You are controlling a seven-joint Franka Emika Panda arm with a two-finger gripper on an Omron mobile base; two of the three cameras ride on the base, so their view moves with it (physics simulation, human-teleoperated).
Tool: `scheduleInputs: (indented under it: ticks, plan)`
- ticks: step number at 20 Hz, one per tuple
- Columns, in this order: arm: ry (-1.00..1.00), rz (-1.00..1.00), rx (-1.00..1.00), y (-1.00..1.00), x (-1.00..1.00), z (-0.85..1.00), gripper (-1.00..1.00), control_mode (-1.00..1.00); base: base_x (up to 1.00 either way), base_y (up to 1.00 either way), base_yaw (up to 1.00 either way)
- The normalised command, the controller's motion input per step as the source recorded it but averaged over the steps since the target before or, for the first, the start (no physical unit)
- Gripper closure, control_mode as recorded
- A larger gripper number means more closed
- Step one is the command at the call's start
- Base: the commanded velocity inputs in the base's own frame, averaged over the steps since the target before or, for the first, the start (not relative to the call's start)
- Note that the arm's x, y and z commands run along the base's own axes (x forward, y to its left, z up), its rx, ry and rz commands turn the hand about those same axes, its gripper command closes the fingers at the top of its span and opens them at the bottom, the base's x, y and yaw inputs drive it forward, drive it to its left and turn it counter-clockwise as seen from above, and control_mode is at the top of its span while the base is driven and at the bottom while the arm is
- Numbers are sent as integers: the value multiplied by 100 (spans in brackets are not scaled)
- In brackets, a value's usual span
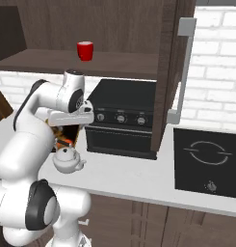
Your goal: Pick the kettle from the counter and place it on the tray. Then pick the mug from the cabinet and place it on the tray. Then close the cabinet doors.
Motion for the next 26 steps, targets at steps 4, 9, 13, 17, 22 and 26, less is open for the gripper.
scheduleInputs:
  ticks: [4,9,13,17,22,26]
  plan:
    - [5,11,-2,28,0,-44,-100,-100,0,0,0]
    - [10,8,-7,29,0,-37,-100,-100,0,0,0]
    - [8,7,-5,23,0,-33,-100,-100,0,0,0]
    - [4,7,0,3,5,-25,-100,-100,0,0,0]
    - [2,5,0,0,13,-19,-100,-100,0,0,0]
    - [0,7,0,0,1,-21,-100,-100,0,0,0]
